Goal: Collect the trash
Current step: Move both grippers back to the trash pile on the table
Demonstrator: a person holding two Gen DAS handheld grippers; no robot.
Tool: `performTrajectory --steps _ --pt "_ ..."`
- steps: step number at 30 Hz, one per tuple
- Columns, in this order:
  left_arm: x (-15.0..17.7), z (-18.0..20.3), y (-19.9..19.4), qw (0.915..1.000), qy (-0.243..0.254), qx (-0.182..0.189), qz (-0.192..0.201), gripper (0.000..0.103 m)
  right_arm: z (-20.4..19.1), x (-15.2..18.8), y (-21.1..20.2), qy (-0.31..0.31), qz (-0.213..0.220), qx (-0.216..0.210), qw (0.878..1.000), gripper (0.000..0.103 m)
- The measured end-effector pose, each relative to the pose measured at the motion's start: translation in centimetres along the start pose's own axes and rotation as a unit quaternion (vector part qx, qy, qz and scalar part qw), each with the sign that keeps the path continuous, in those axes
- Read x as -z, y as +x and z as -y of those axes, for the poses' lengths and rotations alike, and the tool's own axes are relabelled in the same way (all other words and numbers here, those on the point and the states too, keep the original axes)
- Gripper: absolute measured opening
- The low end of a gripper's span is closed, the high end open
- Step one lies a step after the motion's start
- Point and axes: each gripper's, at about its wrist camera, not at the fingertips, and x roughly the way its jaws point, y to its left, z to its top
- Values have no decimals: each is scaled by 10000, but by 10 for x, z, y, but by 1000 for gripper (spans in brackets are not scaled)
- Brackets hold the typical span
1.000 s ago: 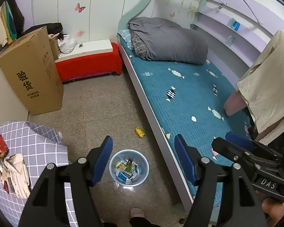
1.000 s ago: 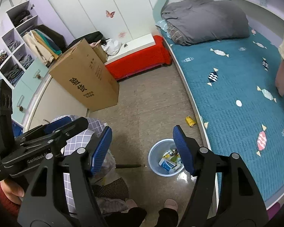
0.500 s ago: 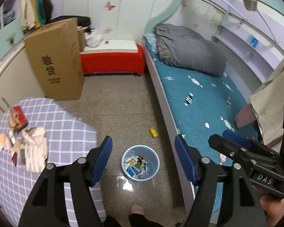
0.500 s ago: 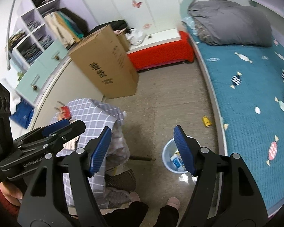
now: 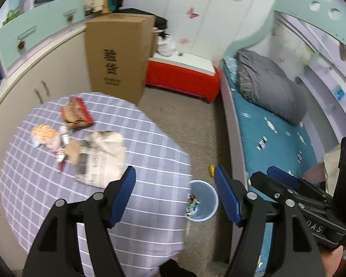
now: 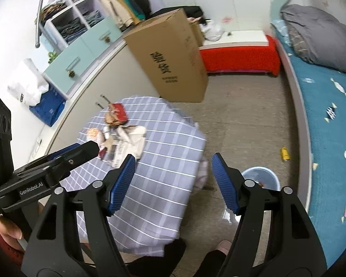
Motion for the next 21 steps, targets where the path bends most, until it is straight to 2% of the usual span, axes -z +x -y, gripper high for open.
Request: performTrajectory --steps 12,16,21 --pt "-38 -159 14 9968 -721 -190 -291 69 -111 -16 95 -72 -275 -199 9994 68" --pt "-45 -220 32 9919 -1126 -253 -535 69 -142 -20 133 -53 -417 -209 9989 68" --pt "-48 -271 51 9854 -1498 -294 -751 69 -171 -23 169 -151 -610 -162 9979 68"
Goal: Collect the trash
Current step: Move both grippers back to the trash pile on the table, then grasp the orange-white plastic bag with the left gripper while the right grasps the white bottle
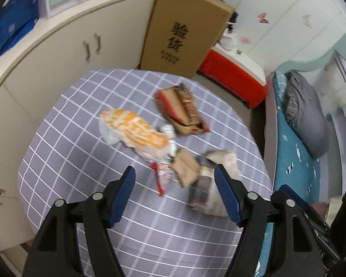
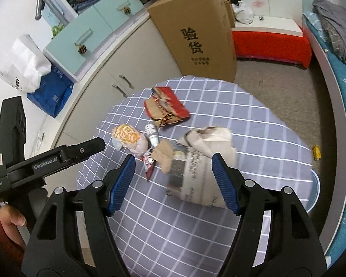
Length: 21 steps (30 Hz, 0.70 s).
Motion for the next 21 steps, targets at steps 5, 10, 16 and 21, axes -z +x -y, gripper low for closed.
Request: performTrajectory --steps 5,10,16,21 --pt "-16 -22 26 9997 -129 7 -200 69 -24 -11 26 -402 -118 231 9989 68" --pt "-34 -34 59 9990 -210 25 -396 69 -32 -24 52 -517 -245 340 9978 68" --pt "-48 -37 95 9981 -115 -96 -590 69 -33 -33 82 -602 -417 446 9963 68" --pt "-50 -44 114 9967 126 -276 -754 66 -43 -39 108 -764 -594 363 9946 61"
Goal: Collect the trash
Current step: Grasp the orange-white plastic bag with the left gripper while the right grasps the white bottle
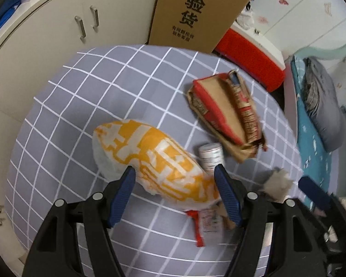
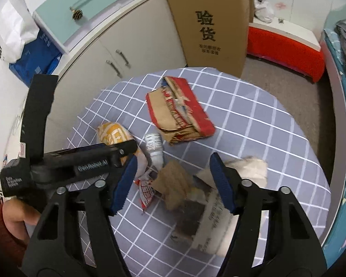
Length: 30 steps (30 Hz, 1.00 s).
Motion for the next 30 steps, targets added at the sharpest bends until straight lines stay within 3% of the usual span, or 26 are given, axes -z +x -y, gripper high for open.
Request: performTrajectory --steps 4,6,9,17,18,19,21,25,30 --pt "2 -15 1 9996 26 264 -37 52 -12 -3 22 -119 -203 -117 9997 60" --pt "4 -17 -7 9995 85 298 84 30 -17 -5 35 -139 -337 -187 9992 57" --pt "7 -23 -17 9995 118 267 151 30 -22 -5 52 -119 -500 -258 9983 51" --pt "18 -36 -37 9989 134 182 405 29 -32 -8 85 -225 -640 -151 9976 51" --pt "19 -36 -39 9989 155 159 422 29 -32 -8 88 -248 -652 -148 9975 45" --pt "19 -34 -40 9988 159 152 429 29 -31 -7 91 -269 -668 -178 9972 29" --pt "22 -33 -45 9987 163 134 467 29 -31 -6 93 -286 -700 -268 9968 26" --pt "26 -26 -58 9984 215 58 525 29 -32 -4 75 -310 -592 -525 9964 26" --pt "29 6 -93 9950 347 137 928 29 -21 0 19 -185 -146 -868 9959 26"
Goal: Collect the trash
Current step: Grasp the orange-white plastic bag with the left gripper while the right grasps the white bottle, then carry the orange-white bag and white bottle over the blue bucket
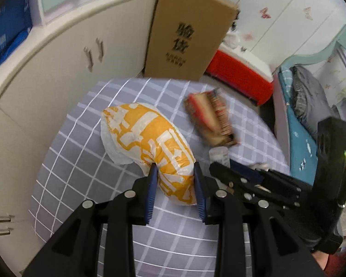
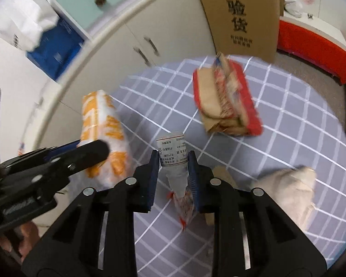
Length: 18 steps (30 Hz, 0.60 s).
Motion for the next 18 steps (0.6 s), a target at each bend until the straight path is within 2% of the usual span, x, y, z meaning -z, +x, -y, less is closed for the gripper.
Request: performTrajectory --steps 6,11,18 --pt "9 73 -34 9979 472 253 362 29 37 23 -83 280 555 15 9981 26" --pt "32 165 -49 9925 996 570 429 29 96 62 -162 732 935 289 9925 26" --pt "82 306 -52 9764 1793 1168 279 29 187 129 -269 1406 1481 794 9757 26"
